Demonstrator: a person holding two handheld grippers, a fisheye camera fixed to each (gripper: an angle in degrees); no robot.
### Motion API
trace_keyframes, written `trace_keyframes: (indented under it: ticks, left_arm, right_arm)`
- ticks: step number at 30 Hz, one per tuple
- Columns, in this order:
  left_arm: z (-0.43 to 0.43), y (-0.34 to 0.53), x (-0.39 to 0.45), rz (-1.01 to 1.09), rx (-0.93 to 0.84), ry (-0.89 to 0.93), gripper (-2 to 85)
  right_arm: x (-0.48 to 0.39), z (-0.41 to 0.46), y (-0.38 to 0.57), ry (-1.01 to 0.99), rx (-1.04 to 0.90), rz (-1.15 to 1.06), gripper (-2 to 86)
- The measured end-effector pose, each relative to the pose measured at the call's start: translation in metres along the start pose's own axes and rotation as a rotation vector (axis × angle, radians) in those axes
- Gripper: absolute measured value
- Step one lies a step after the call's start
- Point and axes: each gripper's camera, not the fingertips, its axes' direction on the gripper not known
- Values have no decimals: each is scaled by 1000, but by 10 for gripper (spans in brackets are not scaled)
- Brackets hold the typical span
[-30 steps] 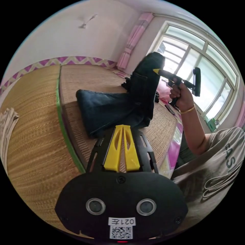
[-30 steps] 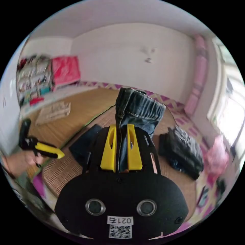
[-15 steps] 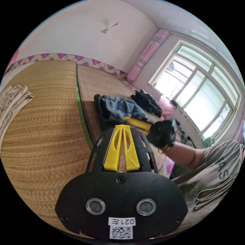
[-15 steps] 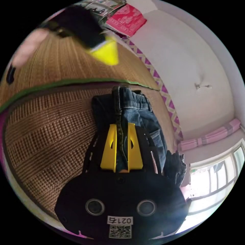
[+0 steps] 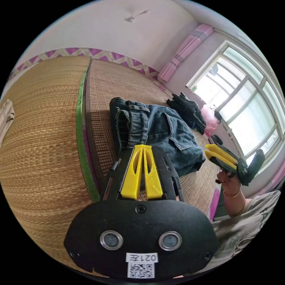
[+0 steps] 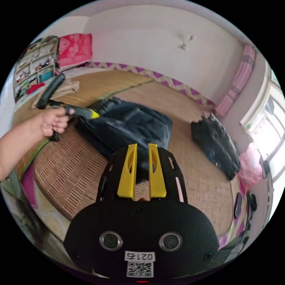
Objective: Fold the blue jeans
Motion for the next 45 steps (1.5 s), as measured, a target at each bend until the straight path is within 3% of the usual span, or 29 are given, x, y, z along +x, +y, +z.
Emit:
trace_keyframes:
  ticks: [5, 9, 14, 16, 23, 27, 31, 32, 34, 39, 45]
  left_arm:
    - [23, 27, -40, -114, -29, 95, -8]
    - [-6, 50, -67, -163, 101, 174, 1]
    - [35, 54, -113, -205, -55, 267, 95]
    - [71, 63, -134, -236, -146, 311, 127]
    - [136, 86, -171, -312, -248, 302, 102]
    - [141, 101, -182, -305, -273, 217, 131]
    - [179, 119, -176, -271, -281, 422, 143]
    - [184, 120, -174, -274, -285, 399, 143]
    - [203, 122, -174, -288, -314, 341, 124]
    - [208, 132, -180, -309, -282, 395, 64]
    - [180, 96, -105, -233, -179, 414, 28]
  right_arm:
    - [60, 61, 47, -137, -68, 9, 66]
    - [153, 79, 70, -192, 68, 190, 73]
    - [317, 235, 98, -739, -49, 523, 109]
    - [344, 286, 109, -777, -123, 559, 120]
    - [402, 426, 157, -1156, -192, 685, 137]
    - [424, 454, 170, -1155, -204, 639, 150]
    - [446, 489, 189, -1112, -218, 634, 129]
    - [453, 498, 194, -1112, -215, 634, 121]
    - [462, 511, 201, -1096, -209, 627, 109]
    - [491, 535, 222, -1174, -136, 638, 78]
    - [555, 481, 222, -1249, -28, 565, 64]
